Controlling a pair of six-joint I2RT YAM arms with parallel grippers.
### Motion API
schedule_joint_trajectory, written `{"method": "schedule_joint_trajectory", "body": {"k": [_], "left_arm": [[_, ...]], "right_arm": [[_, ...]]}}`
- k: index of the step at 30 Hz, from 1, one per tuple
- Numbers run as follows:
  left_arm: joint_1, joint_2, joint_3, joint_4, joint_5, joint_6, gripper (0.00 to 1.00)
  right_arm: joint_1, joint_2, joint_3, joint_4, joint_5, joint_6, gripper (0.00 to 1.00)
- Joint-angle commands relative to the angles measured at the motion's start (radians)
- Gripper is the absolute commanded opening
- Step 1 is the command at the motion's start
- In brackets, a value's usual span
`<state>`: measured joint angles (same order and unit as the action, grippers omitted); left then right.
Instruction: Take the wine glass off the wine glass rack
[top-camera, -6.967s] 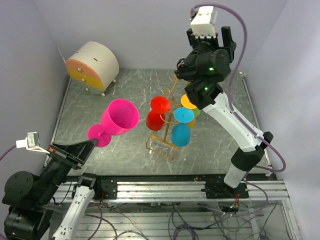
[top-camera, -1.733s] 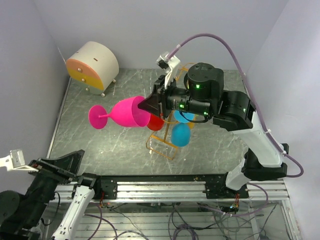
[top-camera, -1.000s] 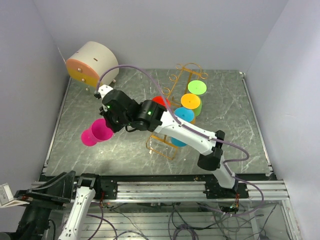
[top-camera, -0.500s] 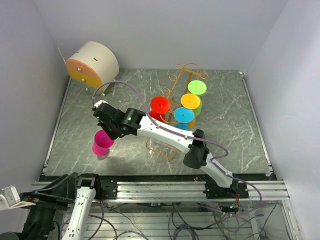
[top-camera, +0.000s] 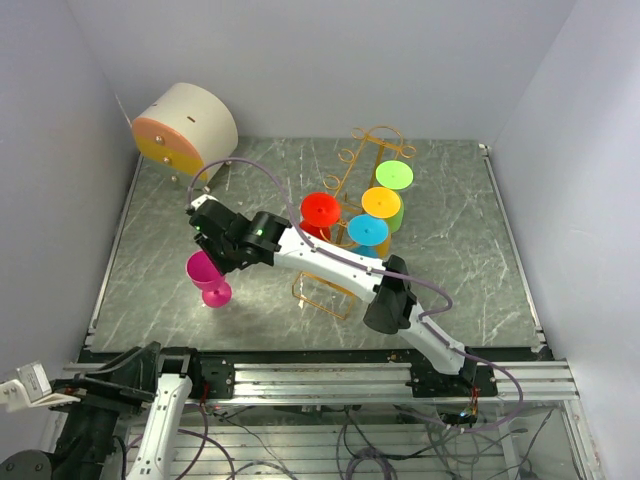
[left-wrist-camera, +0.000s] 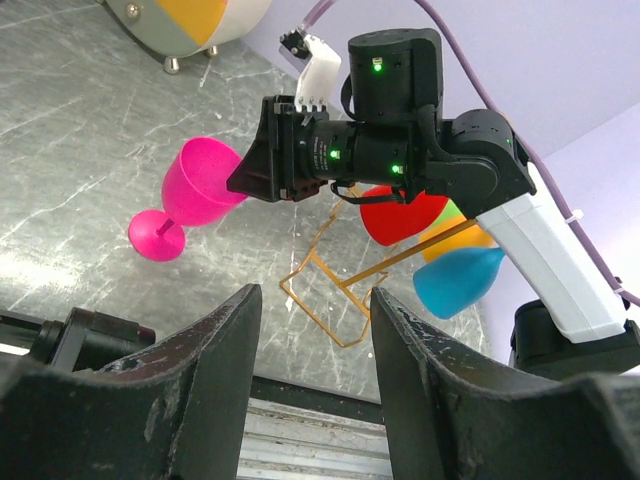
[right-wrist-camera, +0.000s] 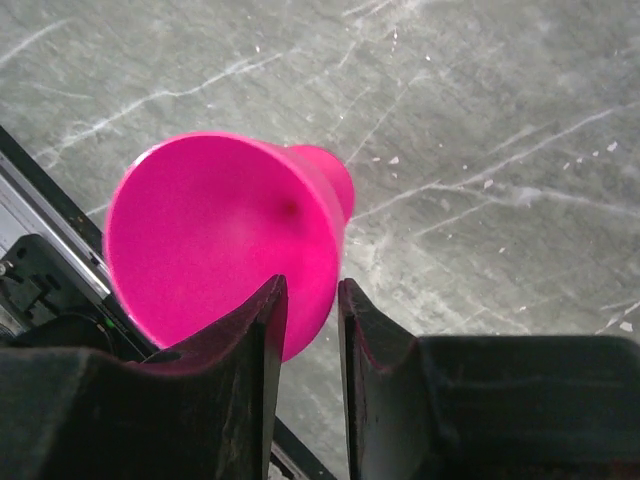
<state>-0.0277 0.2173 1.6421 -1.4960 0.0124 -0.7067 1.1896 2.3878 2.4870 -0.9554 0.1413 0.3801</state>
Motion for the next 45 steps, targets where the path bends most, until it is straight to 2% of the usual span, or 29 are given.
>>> {"method": "schedule_joint_trajectory", "body": {"k": [1,10,17,19,22,26,28,31,38,42,45], "left_arm": [[0.013,-0.018,-0.014,0.002,0.033,0.01,0.58],[0.012,-0.019,-0.026,0.008,0.039,0.0,0.58],[0.012,-0.013,-0.016,0.014,0.043,-0.015,0.58],[0.012,-0.007,-0.013,0.024,0.053,-0.019,0.58],[0.012,-0.001,-0.02,0.05,0.073,-0.023,0.58],[0.012,0.017,-0.035,0.074,0.085,-0.017,0.58],[0.012,0.031,-0.059,0.105,0.113,-0.015,0.58],[0.012,0.069,-0.105,0.158,0.167,-0.013,0.57],[0.012,0.182,-0.149,0.307,0.241,-0.008,0.57],[0.012,0.248,-0.188,0.366,0.305,-0.008,0.57],[0.012,0.3,-0.203,0.395,0.354,0.005,0.57]], "right_arm": [[-0.007,0.003,0.032,0.062,-0.007,-0.002,0.28],[-0.006,-0.147,0.002,0.132,0.012,0.008,0.31],[0.004,-0.389,-0.124,0.231,-0.024,0.032,0.43],[0.005,-0.479,-0.19,0.265,-0.033,0.04,0.43],[0.005,-0.623,-0.286,0.299,0.019,0.037,0.43],[-0.018,-0.791,-0.335,0.257,0.196,0.004,0.44],[-0.123,-0.843,-0.356,0.226,0.14,0.013,0.45],[-0.417,-0.88,-0.392,0.182,-0.099,0.057,0.45],[-0.866,-0.883,-0.36,0.101,-0.441,0.105,0.43],[-1.106,-1.009,-0.533,0.202,-0.578,0.192,0.44],[-1.29,-1.058,-0.675,0.247,-0.785,0.241,0.45]]}}
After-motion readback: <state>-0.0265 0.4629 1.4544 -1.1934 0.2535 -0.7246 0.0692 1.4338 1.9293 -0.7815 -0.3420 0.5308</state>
